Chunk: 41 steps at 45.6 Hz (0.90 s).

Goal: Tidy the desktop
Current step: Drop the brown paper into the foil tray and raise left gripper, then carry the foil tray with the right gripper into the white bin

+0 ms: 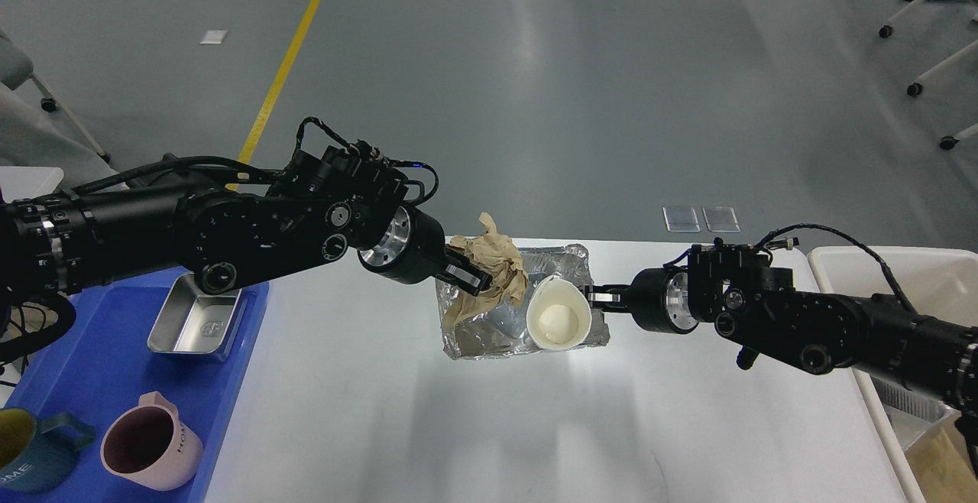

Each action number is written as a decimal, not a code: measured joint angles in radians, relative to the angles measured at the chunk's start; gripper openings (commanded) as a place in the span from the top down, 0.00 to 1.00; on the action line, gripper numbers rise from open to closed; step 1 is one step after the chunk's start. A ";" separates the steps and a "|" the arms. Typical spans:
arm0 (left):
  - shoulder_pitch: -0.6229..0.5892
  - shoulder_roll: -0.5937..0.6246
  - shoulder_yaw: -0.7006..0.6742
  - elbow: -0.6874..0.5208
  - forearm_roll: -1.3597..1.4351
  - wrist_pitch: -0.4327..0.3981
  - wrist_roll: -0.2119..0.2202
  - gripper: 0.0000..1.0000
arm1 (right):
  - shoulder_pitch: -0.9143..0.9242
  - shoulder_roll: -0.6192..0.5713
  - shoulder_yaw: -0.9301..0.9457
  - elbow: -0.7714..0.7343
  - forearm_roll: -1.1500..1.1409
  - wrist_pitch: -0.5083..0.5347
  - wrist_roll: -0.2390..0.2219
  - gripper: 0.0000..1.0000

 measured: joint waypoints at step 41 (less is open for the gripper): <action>-0.074 0.099 -0.162 0.080 -0.269 0.233 -0.015 0.21 | 0.002 -0.040 0.008 -0.006 0.035 -0.010 0.000 1.00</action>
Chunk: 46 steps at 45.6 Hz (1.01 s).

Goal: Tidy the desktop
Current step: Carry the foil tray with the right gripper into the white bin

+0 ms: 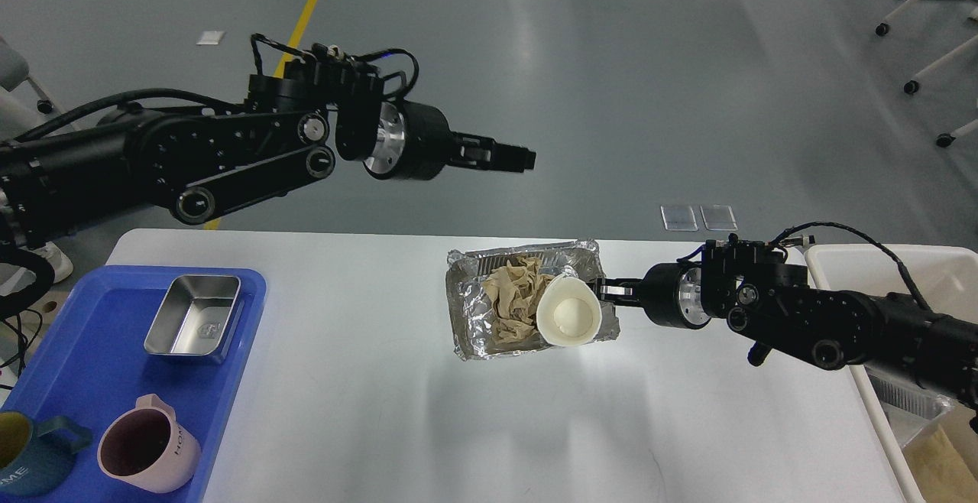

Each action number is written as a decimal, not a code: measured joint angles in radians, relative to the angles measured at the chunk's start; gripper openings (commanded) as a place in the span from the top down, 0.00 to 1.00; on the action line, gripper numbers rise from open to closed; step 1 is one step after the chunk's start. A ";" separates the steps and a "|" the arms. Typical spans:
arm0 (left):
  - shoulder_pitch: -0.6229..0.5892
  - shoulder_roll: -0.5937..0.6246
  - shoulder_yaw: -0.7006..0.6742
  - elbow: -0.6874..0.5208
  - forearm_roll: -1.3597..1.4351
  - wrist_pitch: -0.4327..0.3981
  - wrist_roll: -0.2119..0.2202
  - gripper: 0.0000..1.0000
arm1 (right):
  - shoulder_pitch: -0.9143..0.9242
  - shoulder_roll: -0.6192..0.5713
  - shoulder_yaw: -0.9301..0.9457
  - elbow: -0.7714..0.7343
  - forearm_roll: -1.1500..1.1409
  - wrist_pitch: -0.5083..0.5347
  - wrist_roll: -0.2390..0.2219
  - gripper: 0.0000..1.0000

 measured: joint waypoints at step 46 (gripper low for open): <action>0.554 0.077 -0.726 0.270 -0.462 0.229 -0.099 0.21 | -0.472 -0.199 0.634 -0.245 0.545 -0.240 -0.008 1.00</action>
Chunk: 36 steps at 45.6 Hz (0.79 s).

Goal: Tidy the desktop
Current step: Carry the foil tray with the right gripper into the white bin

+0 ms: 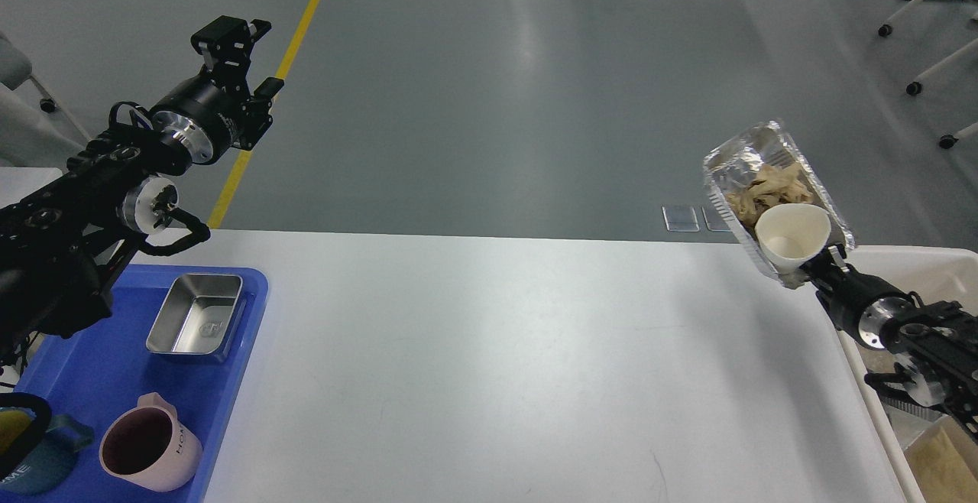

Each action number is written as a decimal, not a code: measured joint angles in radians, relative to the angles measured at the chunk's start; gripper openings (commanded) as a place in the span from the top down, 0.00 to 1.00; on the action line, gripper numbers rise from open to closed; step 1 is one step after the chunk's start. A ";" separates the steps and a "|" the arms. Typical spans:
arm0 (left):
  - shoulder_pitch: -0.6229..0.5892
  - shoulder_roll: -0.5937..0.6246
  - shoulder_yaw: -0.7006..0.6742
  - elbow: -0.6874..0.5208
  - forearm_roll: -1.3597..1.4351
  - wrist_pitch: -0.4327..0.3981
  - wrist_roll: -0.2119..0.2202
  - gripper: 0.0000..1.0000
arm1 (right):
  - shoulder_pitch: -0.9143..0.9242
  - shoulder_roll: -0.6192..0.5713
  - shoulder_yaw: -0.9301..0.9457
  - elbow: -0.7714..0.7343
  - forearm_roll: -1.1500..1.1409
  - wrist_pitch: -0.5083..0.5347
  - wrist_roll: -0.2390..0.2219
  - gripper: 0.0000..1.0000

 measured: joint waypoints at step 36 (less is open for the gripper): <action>0.018 -0.021 -0.085 0.135 -0.223 -0.001 -0.143 0.21 | -0.299 -0.137 0.150 -0.151 0.253 0.030 -0.006 1.00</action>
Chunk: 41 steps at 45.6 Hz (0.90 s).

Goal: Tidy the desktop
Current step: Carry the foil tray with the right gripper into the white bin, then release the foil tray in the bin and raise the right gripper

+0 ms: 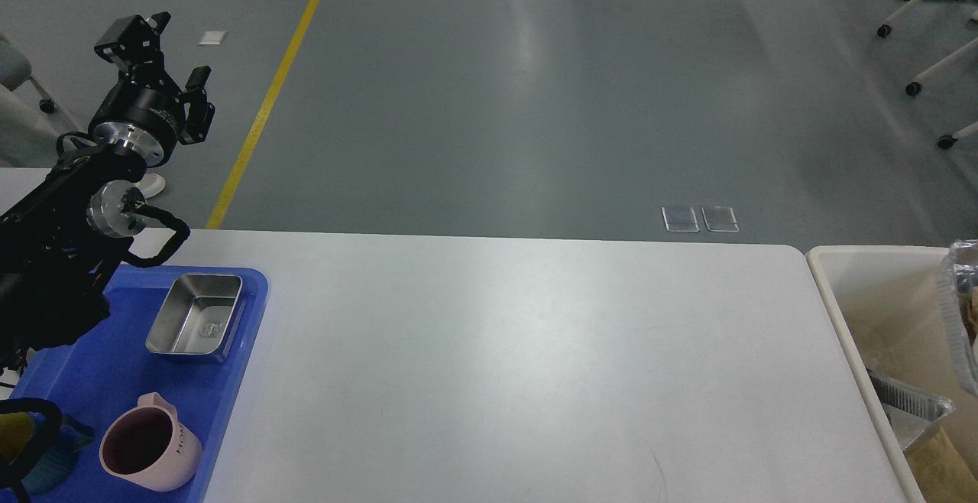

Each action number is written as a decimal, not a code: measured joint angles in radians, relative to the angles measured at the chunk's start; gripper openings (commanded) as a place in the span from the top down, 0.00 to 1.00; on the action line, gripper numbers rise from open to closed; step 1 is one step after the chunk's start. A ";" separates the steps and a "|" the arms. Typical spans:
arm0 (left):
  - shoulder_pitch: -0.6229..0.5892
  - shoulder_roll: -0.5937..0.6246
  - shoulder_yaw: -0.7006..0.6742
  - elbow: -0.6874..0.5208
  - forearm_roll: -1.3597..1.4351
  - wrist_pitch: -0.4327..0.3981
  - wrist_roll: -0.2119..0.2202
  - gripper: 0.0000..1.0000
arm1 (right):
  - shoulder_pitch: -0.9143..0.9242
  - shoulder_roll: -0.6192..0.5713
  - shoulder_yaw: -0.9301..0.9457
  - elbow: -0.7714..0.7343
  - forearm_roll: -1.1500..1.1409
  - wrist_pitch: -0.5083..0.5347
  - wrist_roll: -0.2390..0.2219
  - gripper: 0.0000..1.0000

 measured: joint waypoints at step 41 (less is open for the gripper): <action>-0.002 -0.051 -0.016 0.048 -0.034 -0.002 0.009 0.07 | 0.101 0.162 0.328 -0.094 0.042 -0.089 0.007 0.00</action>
